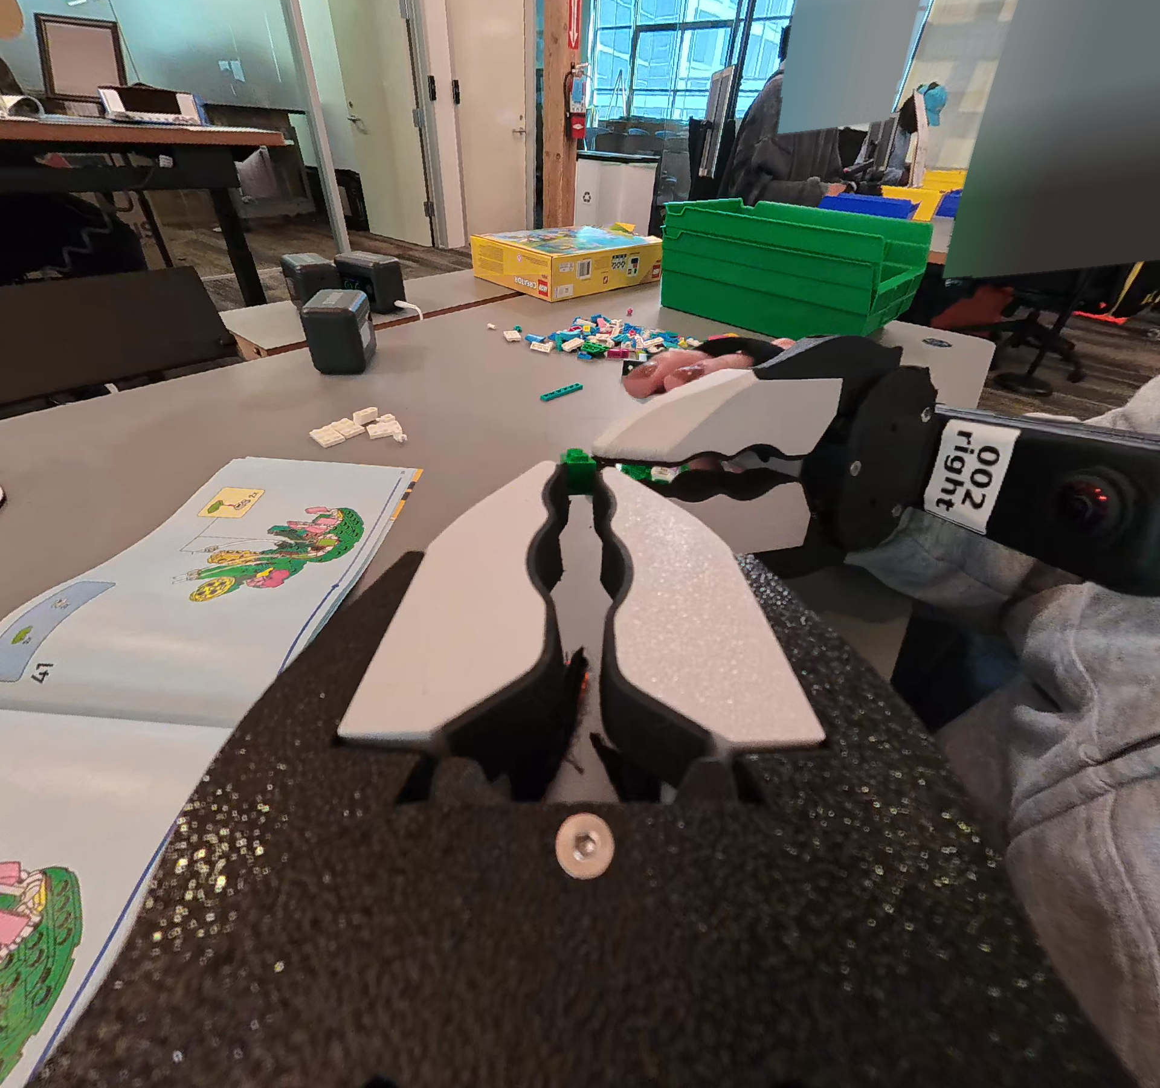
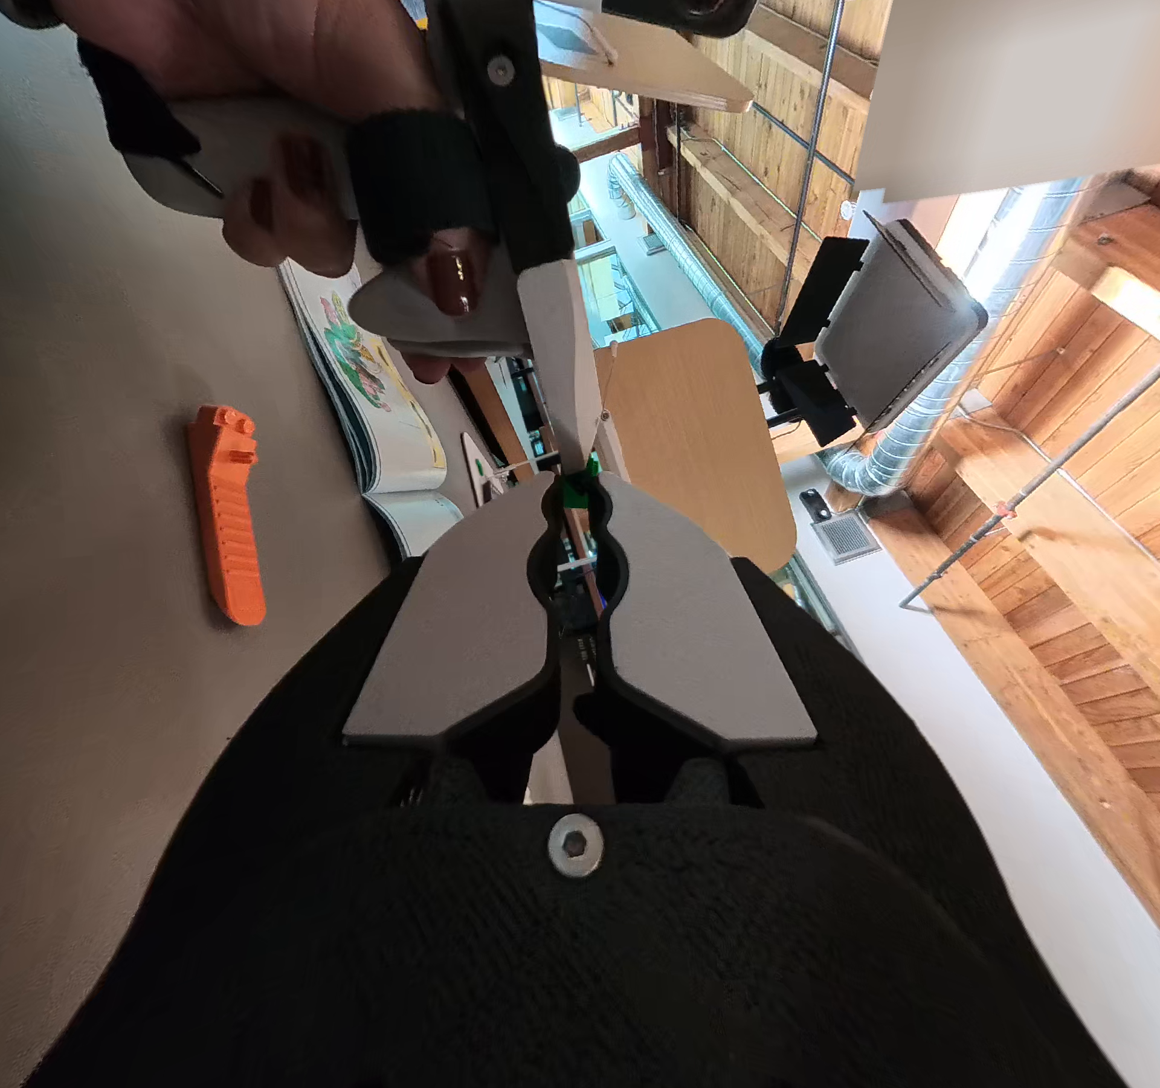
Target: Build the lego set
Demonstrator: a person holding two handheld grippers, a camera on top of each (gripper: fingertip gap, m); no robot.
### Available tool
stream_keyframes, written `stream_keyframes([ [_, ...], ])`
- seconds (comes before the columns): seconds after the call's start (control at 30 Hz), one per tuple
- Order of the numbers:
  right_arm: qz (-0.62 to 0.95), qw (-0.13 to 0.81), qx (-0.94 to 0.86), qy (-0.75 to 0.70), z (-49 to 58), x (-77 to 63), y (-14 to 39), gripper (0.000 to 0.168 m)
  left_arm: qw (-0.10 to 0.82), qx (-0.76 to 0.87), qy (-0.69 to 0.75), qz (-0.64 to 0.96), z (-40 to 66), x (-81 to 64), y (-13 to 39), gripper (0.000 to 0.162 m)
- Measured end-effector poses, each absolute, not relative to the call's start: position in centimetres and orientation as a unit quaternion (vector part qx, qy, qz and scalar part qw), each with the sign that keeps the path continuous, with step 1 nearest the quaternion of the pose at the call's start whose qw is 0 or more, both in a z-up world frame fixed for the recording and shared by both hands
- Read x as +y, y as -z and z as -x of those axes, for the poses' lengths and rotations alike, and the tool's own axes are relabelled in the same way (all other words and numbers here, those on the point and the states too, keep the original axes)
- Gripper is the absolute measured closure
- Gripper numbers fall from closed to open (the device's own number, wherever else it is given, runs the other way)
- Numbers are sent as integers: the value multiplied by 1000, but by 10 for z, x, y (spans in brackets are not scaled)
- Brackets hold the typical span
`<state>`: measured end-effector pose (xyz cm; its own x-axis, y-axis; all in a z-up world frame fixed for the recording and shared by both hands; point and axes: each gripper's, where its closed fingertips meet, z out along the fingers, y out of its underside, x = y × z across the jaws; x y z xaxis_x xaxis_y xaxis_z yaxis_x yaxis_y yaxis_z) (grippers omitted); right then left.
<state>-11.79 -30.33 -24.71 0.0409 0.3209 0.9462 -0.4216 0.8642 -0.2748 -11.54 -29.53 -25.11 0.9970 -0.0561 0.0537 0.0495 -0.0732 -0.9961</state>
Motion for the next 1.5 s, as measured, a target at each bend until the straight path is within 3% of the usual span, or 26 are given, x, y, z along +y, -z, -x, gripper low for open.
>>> stream_keyframes([
  [0.13, -23, 706, -651, -277, 118, -303, 247, 166, 679, 3, 41, 733, 116, -296, 252, 155],
  [0.27, 76, 631, -664, -394, 120, -301, 243, 166, 701, 45, -13, 711, 116, -298, 245, 147],
  [0.43, 260, 374, -661, -596, 124, -295, 246, 166, 653, 149, -197, 716, 124, -299, 256, 117],
  [0.53, 324, 207, -643, -662, 121, -298, 254, 166, 612, 224, -320, 687, 123, -297, 261, 118],
  [0.63, 349, 137, -632, -678, 120, -300, 259, 166, 590, 263, -375, 665, 117, -295, 264, 124],
  [0.83, 354, 95, -641, -675, 115, -311, 266, 166, 560, 288, -410, 660, 118, -294, 268, 145],
  [1.43, 312, 128, -688, -642, 110, -326, 276, 167, 560, 309, -348, 685, 114, -308, 280, 144],
  [1.5, 306, 130, -692, -641, 110, -328, 275, 167, 560, 312, -344, 686, 112, -310, 280, 137],
])
